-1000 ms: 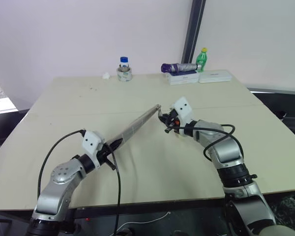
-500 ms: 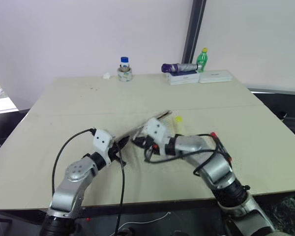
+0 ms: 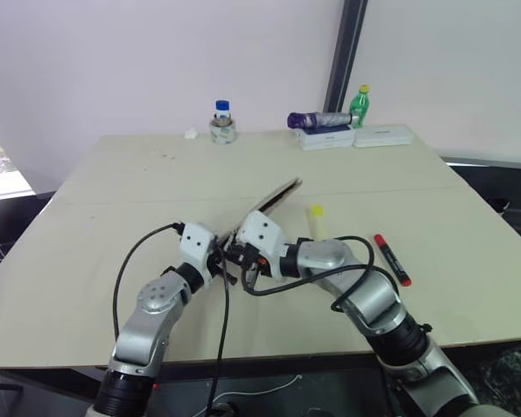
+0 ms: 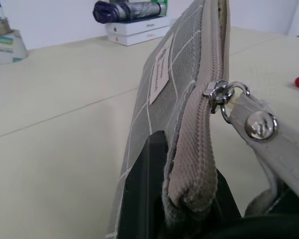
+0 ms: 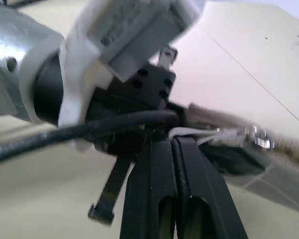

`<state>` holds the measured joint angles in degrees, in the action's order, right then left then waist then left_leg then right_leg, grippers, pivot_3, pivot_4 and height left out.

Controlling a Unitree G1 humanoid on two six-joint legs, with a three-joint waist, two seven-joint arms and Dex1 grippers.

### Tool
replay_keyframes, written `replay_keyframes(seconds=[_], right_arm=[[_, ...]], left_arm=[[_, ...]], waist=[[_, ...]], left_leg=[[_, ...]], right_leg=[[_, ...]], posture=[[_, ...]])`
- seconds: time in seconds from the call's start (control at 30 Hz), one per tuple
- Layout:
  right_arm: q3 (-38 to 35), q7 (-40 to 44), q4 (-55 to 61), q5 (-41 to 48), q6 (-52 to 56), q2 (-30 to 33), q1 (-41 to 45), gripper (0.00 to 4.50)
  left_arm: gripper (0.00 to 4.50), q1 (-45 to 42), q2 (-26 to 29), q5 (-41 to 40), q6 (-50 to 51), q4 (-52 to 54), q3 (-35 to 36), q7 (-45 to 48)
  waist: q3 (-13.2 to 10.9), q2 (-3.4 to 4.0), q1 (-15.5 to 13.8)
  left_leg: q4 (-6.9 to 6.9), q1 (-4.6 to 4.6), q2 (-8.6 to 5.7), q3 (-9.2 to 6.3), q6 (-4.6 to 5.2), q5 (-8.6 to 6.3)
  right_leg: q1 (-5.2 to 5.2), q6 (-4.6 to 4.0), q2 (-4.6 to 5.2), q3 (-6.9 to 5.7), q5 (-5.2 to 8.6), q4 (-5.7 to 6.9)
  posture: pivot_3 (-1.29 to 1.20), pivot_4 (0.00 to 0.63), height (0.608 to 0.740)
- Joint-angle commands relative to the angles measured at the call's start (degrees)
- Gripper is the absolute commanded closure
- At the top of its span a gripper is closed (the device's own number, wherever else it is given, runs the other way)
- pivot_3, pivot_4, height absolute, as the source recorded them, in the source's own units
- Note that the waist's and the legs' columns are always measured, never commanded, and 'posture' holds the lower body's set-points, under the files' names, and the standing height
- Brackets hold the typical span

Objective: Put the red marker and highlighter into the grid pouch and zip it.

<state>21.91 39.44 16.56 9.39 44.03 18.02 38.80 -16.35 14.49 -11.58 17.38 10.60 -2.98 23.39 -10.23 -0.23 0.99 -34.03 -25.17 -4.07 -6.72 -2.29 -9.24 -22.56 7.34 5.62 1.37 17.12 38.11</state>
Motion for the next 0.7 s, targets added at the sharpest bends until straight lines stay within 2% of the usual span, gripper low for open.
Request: replay_keyframes(seconds=[0.03, 0.13, 0.23, 0.4, 0.7], right_arm=[[-6.50, -0.67, 2.33, 0.80, 1.48, 3.92, -0.15, 3.22], [-12.16, -6.21, -2.22, -1.62, 2.86, 6.86, -1.38, 1.59], [-15.24, -11.99, -8.16, -4.47, 2.13, 7.49, -2.05, 1.59], [-20.66, -21.52, -21.09, -6.19, 0.03, 3.57, -0.86, 1.59], [-23.29, -24.82, -28.97, -5.14, -2.40, -0.55, -0.78, 1.59]], left_arm=[[4.50, -0.91, 2.16, 1.83, -2.56, 0.01, 2.32, -0.75], [4.50, -1.64, 4.82, 3.51, -4.51, -1.36, 3.56, -0.98], [4.50, -2.26, 6.31, 4.65, -5.88, -2.61, 3.51, -0.70], [4.50, -3.11, 6.10, 5.94, -7.60, -4.99, 2.14, -0.35], [4.50, -3.63, 3.56, 7.82, -8.98, -7.61, 0.89, -1.16]], waist=[[-0.01, -0.01, -0.24], [-0.01, -0.02, -0.29], [0.00, -0.03, -0.28], [0.00, -0.03, -0.07], [0.00, -0.03, 0.01]], left_leg=[[0.00, 0.00, 0.00, 0.00, 0.00, 0.00], [-0.02, 0.00, -0.01, 0.01, 0.00, 0.00], [-0.01, 0.00, -0.01, 0.02, 0.00, 0.00], [0.05, -0.03, 0.00, 0.06, 0.00, 0.00], [0.03, -0.05, -0.01, 0.09, 0.00, 0.01]], right_leg=[[0.01, 0.00, 0.00, 0.00, 0.00, 0.00], [0.02, 0.00, 0.00, 0.00, 0.00, -0.02], [0.02, -0.01, 0.00, 0.00, 0.00, -0.02], [-0.04, -0.01, 0.00, 0.03, 0.00, -0.02], [-0.03, 0.00, -0.02, 0.02, 0.00, -0.01]], posture=[[0.00, 0.150, 0.740], [0.00, 0.150, 0.740], [0.00, 0.150, 0.740], [0.00, 0.150, 0.740], [0.00, 0.150, 0.740]])
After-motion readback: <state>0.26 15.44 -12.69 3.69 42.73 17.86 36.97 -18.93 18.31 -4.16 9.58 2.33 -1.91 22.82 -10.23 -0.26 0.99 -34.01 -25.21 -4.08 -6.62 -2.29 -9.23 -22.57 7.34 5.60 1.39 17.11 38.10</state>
